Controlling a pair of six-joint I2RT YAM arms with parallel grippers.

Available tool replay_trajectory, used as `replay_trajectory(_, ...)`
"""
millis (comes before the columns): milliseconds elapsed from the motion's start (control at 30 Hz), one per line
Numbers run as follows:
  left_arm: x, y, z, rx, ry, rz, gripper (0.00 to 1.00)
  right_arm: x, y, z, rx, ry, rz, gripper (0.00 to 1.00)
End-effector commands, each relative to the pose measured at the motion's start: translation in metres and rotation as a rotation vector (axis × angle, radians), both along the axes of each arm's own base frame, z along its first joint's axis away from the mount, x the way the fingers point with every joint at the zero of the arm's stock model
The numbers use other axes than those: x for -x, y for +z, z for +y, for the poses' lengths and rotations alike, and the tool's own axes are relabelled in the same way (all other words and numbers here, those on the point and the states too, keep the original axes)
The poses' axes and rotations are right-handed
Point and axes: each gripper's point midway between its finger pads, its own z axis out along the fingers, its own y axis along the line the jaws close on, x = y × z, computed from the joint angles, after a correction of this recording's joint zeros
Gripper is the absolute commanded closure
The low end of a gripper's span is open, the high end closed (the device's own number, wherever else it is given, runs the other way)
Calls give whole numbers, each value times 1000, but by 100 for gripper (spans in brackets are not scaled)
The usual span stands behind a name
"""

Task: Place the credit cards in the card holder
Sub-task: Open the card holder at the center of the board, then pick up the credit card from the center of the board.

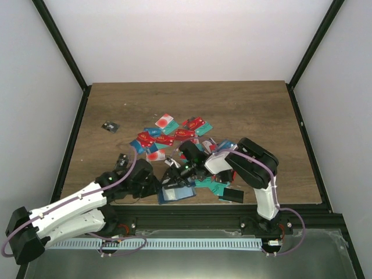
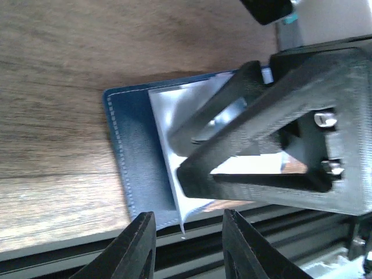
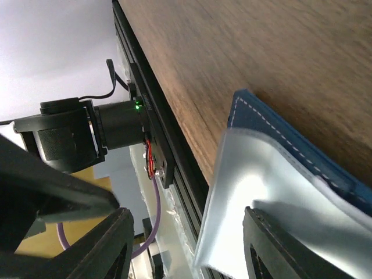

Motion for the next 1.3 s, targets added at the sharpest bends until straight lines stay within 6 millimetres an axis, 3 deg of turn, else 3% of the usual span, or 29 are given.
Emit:
replay_trajectory(0, 1, 21, -7, 32, -27, 5, 66, -4, 22, 3, 34, 7, -69, 46)
replay_trajectory(233, -11, 43, -28, 67, -67, -31, 67, -9, 56, 5, 19, 0, -132, 46)
replay_trajectory(367, -17, 52, -39, 98, -81, -45, 67, -12, 66, 3, 25, -9, -164, 46)
replay_trajectory(533, -20, 57, -48, 102, -117, -50, 67, -25, 73, -15, 103, -55, -260, 46)
replay_trajectory(633, -22, 63, -59, 120, -149, -56, 67, -35, 75, -41, 179, -125, -306, 46)
replay_trajectory(733, -23, 67, -77, 146, -204, -62, 67, -43, 73, -86, 307, -244, -339, 45)
replay_trajectory(800, -26, 69, -92, 164, -242, -70, 67, -44, 62, -123, 427, -346, -342, 42)
replay_trajectory(900, -30, 70, -120, 192, -308, -72, 67, -35, 53, -174, 556, -504, -301, 30)
replay_trajectory(1033, -33, 62, -160, 209, -406, -57, 67, -16, 36, -230, 669, -681, -205, 28)
replay_trajectory(1133, -35, 49, -189, 216, -460, -26, 67, -4, 24, -256, 706, -754, -134, 19)
replay_trajectory(1267, -36, 26, -226, 213, -525, 29, 68, 9, 6, -287, 843, -808, -72, 17)
